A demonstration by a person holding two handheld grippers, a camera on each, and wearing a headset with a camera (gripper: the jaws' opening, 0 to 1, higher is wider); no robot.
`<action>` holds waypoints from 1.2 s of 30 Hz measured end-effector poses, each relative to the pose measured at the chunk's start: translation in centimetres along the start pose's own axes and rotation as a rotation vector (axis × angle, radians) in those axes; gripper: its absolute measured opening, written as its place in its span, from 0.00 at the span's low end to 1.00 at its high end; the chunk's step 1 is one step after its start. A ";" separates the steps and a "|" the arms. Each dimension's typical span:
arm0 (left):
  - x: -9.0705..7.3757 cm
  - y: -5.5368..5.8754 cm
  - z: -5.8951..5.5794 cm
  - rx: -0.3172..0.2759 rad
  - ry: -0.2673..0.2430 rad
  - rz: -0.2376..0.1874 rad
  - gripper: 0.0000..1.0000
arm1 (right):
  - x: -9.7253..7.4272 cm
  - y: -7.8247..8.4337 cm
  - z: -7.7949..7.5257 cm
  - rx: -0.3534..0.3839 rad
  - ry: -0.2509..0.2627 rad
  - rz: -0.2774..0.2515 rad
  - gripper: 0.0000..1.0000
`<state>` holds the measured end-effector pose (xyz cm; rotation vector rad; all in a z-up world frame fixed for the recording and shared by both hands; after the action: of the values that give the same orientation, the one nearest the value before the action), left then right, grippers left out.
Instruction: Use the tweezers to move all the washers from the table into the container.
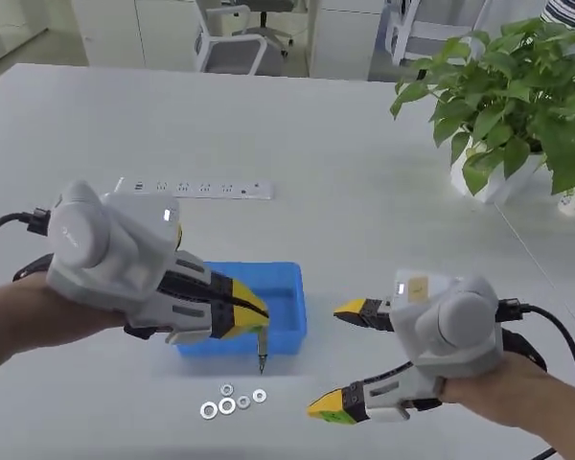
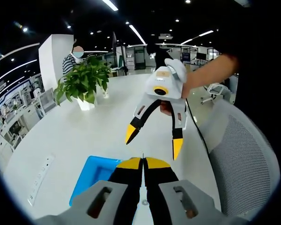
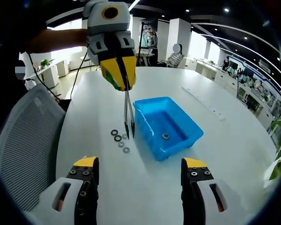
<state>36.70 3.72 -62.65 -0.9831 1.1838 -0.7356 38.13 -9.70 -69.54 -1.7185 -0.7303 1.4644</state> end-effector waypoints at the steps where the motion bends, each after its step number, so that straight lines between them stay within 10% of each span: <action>1: 0.0 0.1 0.0 -0.003 0.001 0.001 0.05 | 0.0 0.1 0.0 0.000 0.000 0.001 0.72; 36: 1.1 2.9 -0.9 -0.046 0.031 0.027 0.05 | 0.6 2.0 1.0 0.026 -0.034 0.043 0.71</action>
<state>36.05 3.71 -65.82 -0.9952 1.2435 -0.7070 37.13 -10.15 -71.57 -1.7030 -0.6934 1.5291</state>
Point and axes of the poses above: the centre of the closed fingertips' face, and the gripper's own axes: x roughly forward along the fingers, z roughly to its left, y roughly out of its underside, the point moved 6 cm from there along -x, roughly backward along the fingers, and after that the axes turned 6 degrees about -z, right-handed, at the moved point
